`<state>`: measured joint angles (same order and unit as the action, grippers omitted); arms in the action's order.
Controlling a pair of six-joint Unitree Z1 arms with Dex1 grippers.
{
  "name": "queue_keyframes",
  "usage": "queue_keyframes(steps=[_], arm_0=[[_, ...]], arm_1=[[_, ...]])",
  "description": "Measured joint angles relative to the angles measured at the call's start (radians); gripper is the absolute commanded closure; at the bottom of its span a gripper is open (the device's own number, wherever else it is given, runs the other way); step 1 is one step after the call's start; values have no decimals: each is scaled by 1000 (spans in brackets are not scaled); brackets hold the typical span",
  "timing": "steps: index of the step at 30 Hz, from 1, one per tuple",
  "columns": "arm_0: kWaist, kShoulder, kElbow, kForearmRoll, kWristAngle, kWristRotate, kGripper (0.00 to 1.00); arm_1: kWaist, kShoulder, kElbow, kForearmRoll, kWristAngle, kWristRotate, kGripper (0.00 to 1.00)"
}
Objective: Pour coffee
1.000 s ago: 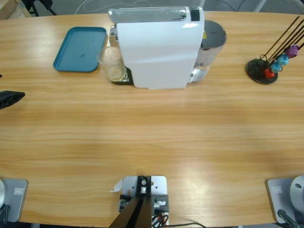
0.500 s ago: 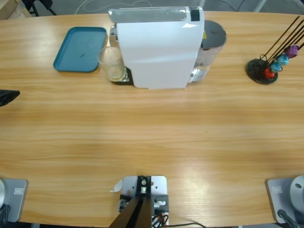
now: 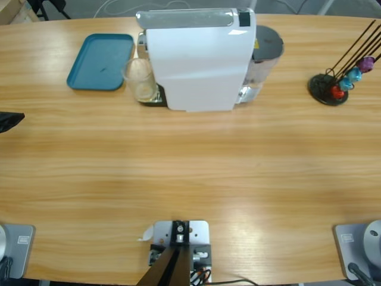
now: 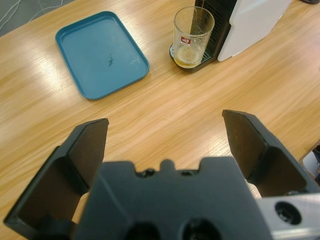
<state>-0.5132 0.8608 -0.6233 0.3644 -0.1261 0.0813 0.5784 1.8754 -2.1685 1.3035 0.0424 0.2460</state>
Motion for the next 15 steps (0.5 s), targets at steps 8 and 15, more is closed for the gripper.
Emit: queue_keyframes(steps=[8,15], arm_0=[[0,0,0,0,0,0,0],[-15,0,0,4,-16,0,4]], arm_1=[[18,-234,263,-151,40,25,0],[58,-491,659,-367,-3,11,0]])
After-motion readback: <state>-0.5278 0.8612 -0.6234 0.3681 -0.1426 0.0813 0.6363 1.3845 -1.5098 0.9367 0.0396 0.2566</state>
